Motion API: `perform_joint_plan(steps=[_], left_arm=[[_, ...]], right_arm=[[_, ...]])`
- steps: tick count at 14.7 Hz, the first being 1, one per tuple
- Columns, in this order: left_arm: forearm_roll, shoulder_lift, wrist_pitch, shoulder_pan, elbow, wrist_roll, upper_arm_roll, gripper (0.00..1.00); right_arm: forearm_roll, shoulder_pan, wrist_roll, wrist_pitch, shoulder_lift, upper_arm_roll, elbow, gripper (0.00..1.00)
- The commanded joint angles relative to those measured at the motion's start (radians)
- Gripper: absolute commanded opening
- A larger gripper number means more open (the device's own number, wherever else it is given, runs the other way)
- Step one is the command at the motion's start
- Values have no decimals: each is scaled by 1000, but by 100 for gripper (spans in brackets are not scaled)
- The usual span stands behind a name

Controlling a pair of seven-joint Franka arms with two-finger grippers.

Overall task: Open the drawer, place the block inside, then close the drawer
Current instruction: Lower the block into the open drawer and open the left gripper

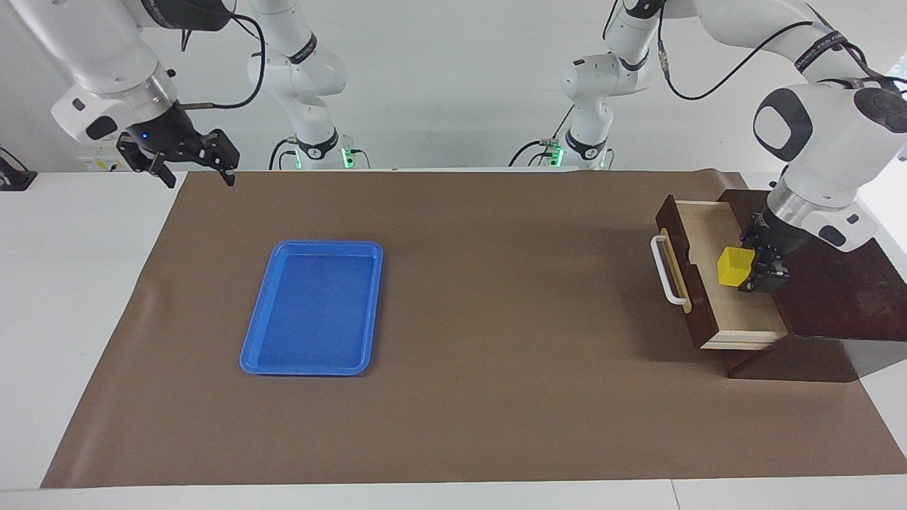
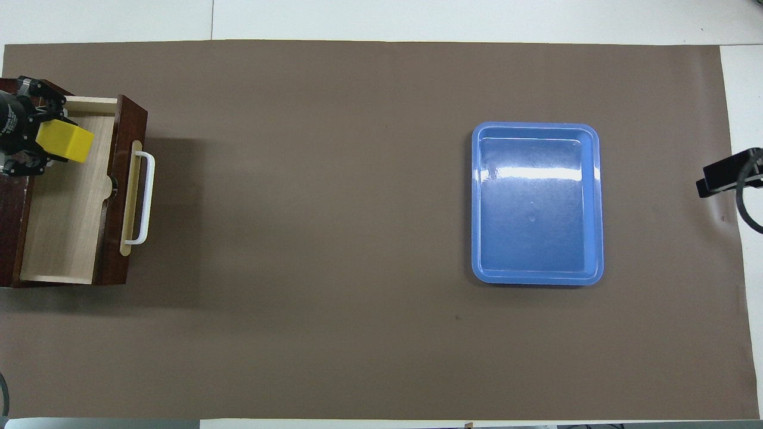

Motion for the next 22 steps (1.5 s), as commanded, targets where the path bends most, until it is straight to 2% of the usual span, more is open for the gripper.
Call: perform_joint_plan(steps=[1, 4, 6, 9, 14, 18, 22], left_arm=[[-8, -50, 36, 23, -76, -79, -13, 0], [-25, -65, 39, 44, -138, -131, -13, 0], [-26, -70, 40, 43, -160, -153, -13, 0], [-37, -73, 32, 46, -188, -159, -13, 0], [-39, -93, 52, 47, -245, -158, -13, 0], [-43, -108, 56, 66, -284, -150, -14, 0], [-54, -122, 88, 59, -324, -147, -14, 0]], right_arm=[[-46, 86, -67, -49, -62, -78, -52, 100], [-44, 45, -71, -31, -123, -46, -160, 100], [-43, 1, -63, 38, -148, 1, -217, 100], [-40, -38, -58, 112, -148, 23, -273, 100], [-28, -73, -57, 168, -90, 37, -263, 100], [-23, -73, -57, 120, -51, 38, -187, 100], [-25, -73, -55, 91, -46, 38, -165, 100]])
